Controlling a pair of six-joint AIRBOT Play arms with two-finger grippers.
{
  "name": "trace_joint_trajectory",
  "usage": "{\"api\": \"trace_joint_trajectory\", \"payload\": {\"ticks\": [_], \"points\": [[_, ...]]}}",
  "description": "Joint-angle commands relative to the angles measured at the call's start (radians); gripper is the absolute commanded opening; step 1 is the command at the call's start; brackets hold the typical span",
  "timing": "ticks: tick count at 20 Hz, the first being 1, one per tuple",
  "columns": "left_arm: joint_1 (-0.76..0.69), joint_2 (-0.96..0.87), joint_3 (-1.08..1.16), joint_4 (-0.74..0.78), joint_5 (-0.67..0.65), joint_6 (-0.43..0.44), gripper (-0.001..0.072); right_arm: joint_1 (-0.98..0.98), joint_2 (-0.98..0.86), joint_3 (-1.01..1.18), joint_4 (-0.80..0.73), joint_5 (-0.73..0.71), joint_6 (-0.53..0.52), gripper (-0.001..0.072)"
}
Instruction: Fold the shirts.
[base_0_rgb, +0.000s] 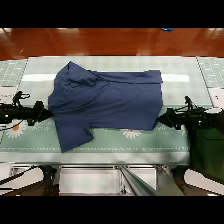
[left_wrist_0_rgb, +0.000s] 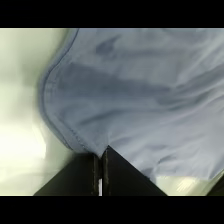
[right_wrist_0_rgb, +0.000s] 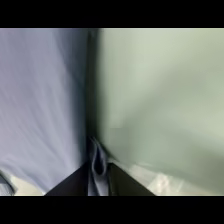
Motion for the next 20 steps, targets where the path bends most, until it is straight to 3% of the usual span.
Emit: {"api": "trace_joint_trajectory", "payload": {"ticks": [1, 2, 3, 7, 11, 14, 20], "points": [[0.0, 0.0, 0.001, -0.077, 0.029, 0.0, 0.002, 0.071, -0.037, 0.025, 0.038, -0.004, -0.002, 0.02], [0.0, 0.002, 0.001, -0.086, 0.024, 0.0, 0.002, 0.102, -0.052, 0.042, 0.038, 0.004, -0.003, 0.0088], [0.0, 0.005, 0.002, -0.1, 0.017, 0.0, 0.002, 0.124, -0.055, 0.066, 0.039, 0.018, -0.006, 0.0022], [0.003, 0.08, 0.094, -0.167, -0.009, 0.053, 0.002, 0.085, 0.019, 0.286, 0.01, 0.181, 0.025, 0.0021], [0.019, 0.241, 0.301, -0.464, 0.004, 0.138, 0.002, -0.002, 0.164, 0.651, -0.068, 0.251, 0.125, 0.0021], [0.018, 0.358, 0.499, -0.601, 0.119, 0.143, 0.002, -0.043, 0.252, 0.967, -0.082, 0.248, 0.154, 0.0021], [0.021, 0.493, 0.904, -0.569, 0.149, 0.115, 0.002, -0.05, 0.464, 1.334, -0.13, 0.104, 0.176, 0.0021]]}}
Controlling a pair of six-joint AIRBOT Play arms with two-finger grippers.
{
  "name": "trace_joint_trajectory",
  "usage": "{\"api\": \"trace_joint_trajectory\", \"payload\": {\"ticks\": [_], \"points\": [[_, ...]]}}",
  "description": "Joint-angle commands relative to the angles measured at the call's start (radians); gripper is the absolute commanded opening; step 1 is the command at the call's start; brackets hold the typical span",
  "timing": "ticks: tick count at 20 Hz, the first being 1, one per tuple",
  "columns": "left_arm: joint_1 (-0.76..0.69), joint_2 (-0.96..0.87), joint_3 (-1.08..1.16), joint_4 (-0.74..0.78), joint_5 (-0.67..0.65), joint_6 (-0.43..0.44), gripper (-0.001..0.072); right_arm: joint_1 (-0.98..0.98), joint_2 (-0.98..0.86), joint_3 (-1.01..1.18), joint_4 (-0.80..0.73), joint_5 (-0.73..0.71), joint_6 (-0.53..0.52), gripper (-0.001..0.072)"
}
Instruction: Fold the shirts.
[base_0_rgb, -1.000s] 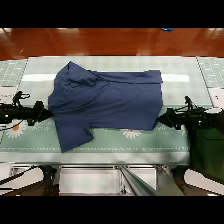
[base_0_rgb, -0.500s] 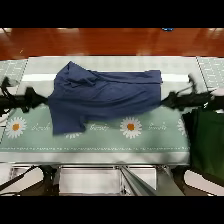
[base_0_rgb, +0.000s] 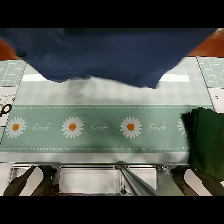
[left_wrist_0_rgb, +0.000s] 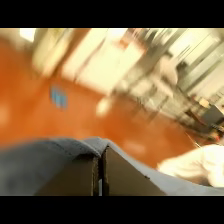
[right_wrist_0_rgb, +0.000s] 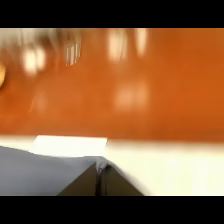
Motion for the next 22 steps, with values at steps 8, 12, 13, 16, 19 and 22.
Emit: {"api": "trace_joint_trajectory", "payload": {"ticks": [8, 12, 13, 16, 19, 22], "points": [[0.0, 0.377, 0.26, 0.582, -0.033, -0.158, 0.002, -0.006, 0.374, 0.167, -0.357, 0.008, 0.085, 0.0022], [-0.008, 0.482, 0.2, 0.788, -0.057, -0.242, 0.002, -0.006, 0.39, 0.163, -0.436, 0.121, 0.123, 0.0022], [-0.014, 0.483, 0.173, 0.786, -0.057, -0.243, 0.002, -0.006, 0.39, 0.144, -0.455, 0.141, 0.128, 0.0021], [-0.019, 0.439, 0.051, 0.773, -0.085, -0.253, 0.002, -0.006, 0.38, 0.023, -0.467, 0.124, 0.145, 0.0021], [-0.019, 0.351, -0.113, 0.623, -0.105, -0.254, 0.002, -0.005, 0.296, -0.128, -0.37, 0.121, 0.12, 0.0021], [-0.026, 0.195, -0.26, 0.344, -0.101, -0.108, 0.002, 0.033, 0.113, -0.288, -0.191, 0.103, -0.034, 0.0021]]}}
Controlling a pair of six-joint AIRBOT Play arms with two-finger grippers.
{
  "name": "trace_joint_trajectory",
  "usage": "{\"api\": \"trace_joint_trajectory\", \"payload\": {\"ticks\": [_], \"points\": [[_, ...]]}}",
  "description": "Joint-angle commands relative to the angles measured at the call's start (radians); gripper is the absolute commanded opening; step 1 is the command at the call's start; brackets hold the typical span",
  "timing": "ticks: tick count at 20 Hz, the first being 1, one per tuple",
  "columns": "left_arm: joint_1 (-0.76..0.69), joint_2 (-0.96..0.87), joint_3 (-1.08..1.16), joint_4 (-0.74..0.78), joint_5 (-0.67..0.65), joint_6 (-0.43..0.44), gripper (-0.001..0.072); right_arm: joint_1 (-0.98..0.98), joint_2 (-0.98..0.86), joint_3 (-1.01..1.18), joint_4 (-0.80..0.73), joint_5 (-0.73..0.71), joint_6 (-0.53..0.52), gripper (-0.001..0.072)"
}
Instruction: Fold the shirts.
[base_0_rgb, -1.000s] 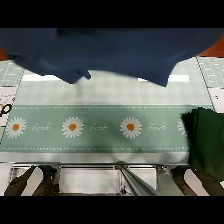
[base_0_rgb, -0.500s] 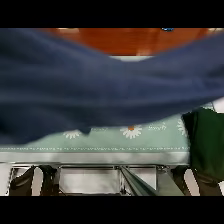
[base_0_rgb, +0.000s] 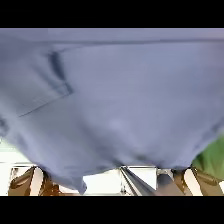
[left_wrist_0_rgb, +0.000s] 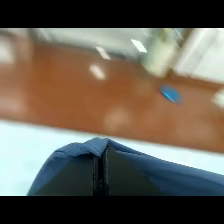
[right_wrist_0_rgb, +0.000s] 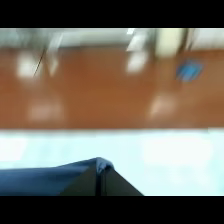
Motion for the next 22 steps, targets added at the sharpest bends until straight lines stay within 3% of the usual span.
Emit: {"api": "trace_joint_trajectory", "payload": {"ticks": [1, 3, 6, 9, 13, 16, 20, 22], "points": [[-0.027, -0.192, -0.163, -0.281, -0.006, 0.159, 0.002, 0.066, -0.213, -0.17, 0.152, -0.037, -0.124, 0.0021], [-0.099, -0.377, -0.175, -0.275, 0.047, 0.2, 0.002, 0.158, -0.404, -0.184, 0.146, -0.151, -0.149, 0.0021], [-0.198, -0.692, -0.123, -0.277, 0.249, 0.213, 0.002, 0.237, -0.698, -0.122, 0.164, -0.376, -0.127, 0.0021], [-0.248, -0.971, 0.026, -0.277, 0.341, 0.133, 0.002, 0.245, -0.964, 0.066, 0.164, -0.392, -0.042, 0.0021], [-0.259, -1.189, 0.215, -0.276, 0.311, 0.011, 0.0019, 0.243, -1.162, 0.267, 0.159, -0.301, 0.013, 0.0021], [-0.258, -1.21, 0.249, -0.23, 0.279, 0.011, 0.0019, 0.243, -1.188, 0.293, 0.138, -0.222, 0.011, 0.0022], [-0.204, -1.185, 0.251, -0.172, 0.134, 0.011, 0.002, 0.214, -1.154, 0.293, 0.164, -0.169, -0.035, 0.0022], [-0.162, -1.165, 0.251, -0.166, 0.024, 0.069, 0.002, 0.19, -1.13, 0.293, 0.163, -0.061, -0.035, 0.0022]]}}
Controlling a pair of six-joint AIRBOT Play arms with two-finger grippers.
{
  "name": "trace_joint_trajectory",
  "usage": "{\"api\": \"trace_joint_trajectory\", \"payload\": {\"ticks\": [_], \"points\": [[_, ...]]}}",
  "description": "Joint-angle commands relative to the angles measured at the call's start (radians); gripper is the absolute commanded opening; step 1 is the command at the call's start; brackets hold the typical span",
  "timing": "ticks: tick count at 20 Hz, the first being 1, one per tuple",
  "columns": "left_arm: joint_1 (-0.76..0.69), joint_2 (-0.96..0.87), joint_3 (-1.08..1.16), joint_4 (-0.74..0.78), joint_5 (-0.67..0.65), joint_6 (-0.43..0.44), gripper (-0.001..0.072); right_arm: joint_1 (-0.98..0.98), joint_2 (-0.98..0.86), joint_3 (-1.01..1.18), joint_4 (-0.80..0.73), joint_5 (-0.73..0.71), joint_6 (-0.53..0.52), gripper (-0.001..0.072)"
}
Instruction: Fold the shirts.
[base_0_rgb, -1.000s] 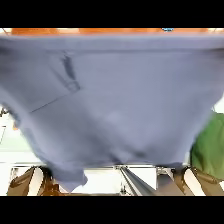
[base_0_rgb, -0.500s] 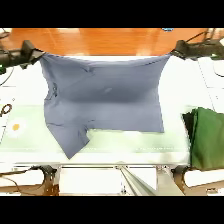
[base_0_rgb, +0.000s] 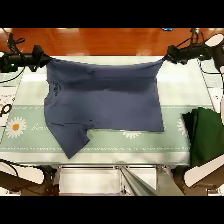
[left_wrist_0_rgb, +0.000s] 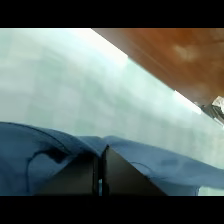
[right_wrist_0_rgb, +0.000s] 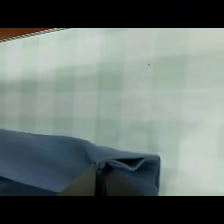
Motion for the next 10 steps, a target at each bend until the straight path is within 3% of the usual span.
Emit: {"api": "trace_joint_trajectory", "payload": {"ticks": [1, 3, 5, 10], "points": [[0.058, 0.014, 0.008, 0.067, -0.203, 0.049, 0.0019, -0.032, 0.017, 0.008, 0.002, 0.19, -0.014, 0.0022], [0.063, 0.01, 0.0, 0.214, -0.313, 0.042, 0.002, -0.036, 0.016, -0.024, -0.028, 0.282, -0.025, 0.0022], [0.051, 0.009, -0.042, 0.319, -0.37, 0.036, 0.0019, -0.029, 0.016, -0.099, -0.042, 0.28, -0.025, 0.0022], [0.033, 0.009, -0.159, 0.336, -0.377, 0.037, 0.002, -0.026, 0.016, -0.273, -0.028, 0.194, -0.025, 0.0022]]}}
